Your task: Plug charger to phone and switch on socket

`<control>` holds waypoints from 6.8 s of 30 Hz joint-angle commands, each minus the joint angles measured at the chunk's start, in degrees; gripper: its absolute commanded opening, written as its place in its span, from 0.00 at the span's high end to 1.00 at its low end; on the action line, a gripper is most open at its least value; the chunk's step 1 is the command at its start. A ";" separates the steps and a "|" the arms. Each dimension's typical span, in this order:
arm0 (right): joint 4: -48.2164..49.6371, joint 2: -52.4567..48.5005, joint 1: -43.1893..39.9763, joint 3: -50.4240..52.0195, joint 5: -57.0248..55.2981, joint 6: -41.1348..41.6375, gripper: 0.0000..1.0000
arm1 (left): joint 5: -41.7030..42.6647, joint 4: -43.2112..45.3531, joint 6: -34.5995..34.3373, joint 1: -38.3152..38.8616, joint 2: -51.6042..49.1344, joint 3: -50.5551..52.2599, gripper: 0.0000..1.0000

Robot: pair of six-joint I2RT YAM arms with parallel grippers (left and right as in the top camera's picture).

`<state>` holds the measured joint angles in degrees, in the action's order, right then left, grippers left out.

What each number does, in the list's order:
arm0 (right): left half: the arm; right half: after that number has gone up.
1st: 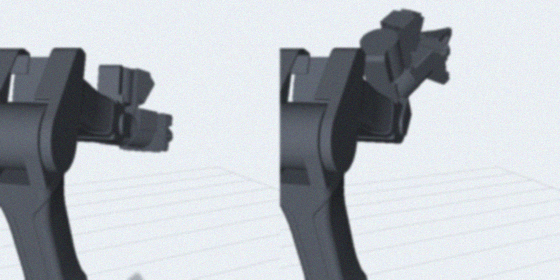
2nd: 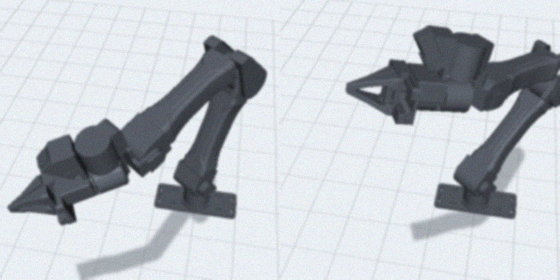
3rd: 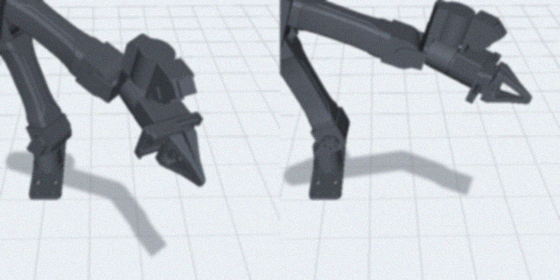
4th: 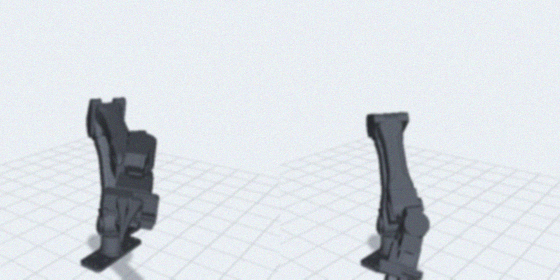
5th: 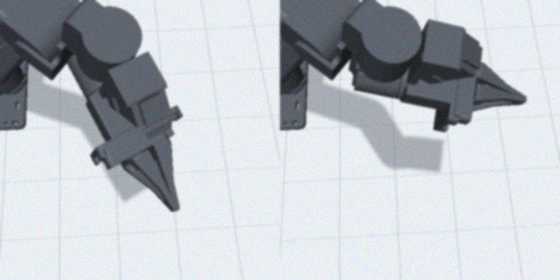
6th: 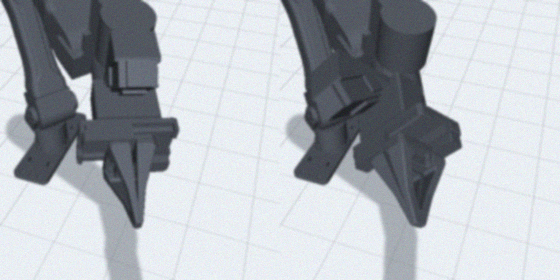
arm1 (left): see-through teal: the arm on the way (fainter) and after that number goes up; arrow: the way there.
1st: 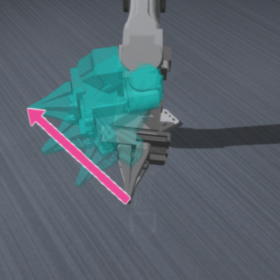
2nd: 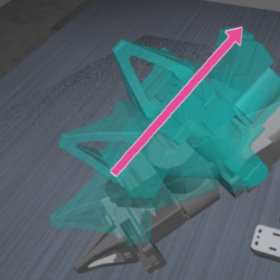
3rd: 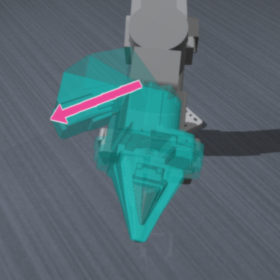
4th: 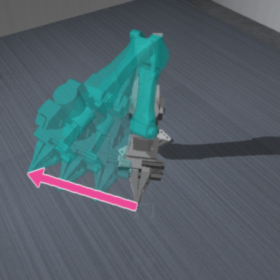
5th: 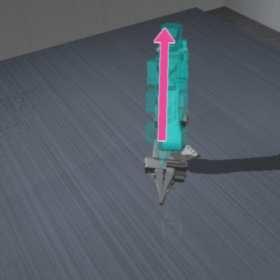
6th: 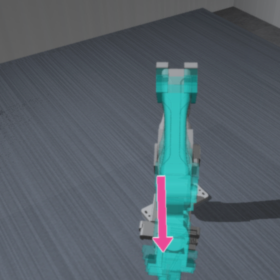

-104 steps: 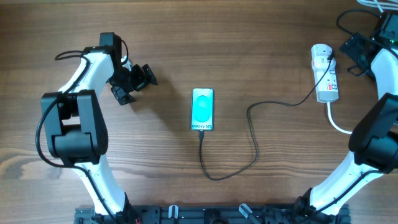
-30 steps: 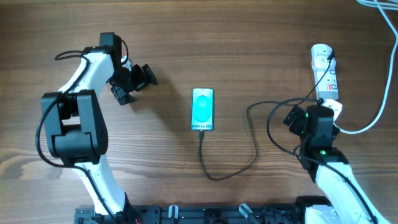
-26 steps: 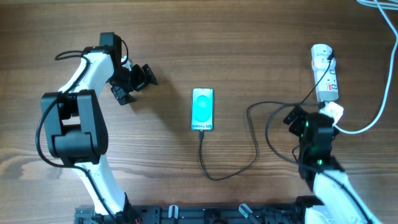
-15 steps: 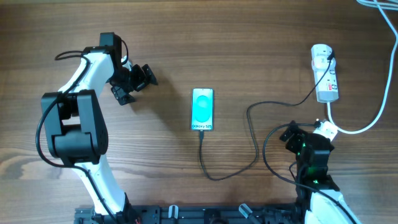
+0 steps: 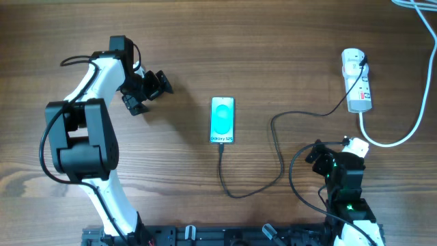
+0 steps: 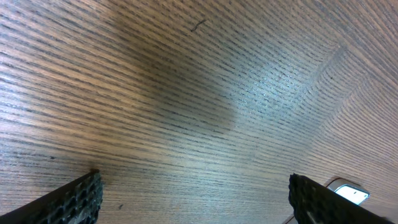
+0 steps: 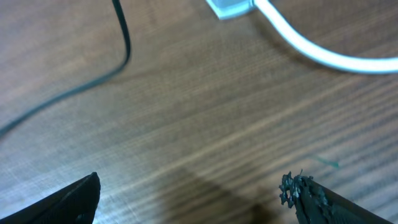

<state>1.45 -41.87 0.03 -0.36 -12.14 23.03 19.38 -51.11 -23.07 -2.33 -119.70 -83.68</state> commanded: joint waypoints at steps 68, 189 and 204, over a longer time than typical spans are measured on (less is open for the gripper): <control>-1.07 41.66 0.07 0.07 12.26 -22.88 0.00 | -1.20 0.11 0.28 -0.15 -1.27 1.29 0.00; -1.07 41.59 0.07 0.07 12.26 -22.88 0.00 | -16.68 46.77 13.68 1.05 119.54 83.36 0.00; -1.07 41.59 0.07 0.07 12.26 -22.91 0.00 | -16.68 46.77 13.68 1.05 119.54 83.36 0.00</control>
<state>0.21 -0.99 0.03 -0.36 -0.84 1.13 3.66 -4.32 -10.55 -1.54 -0.84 -0.80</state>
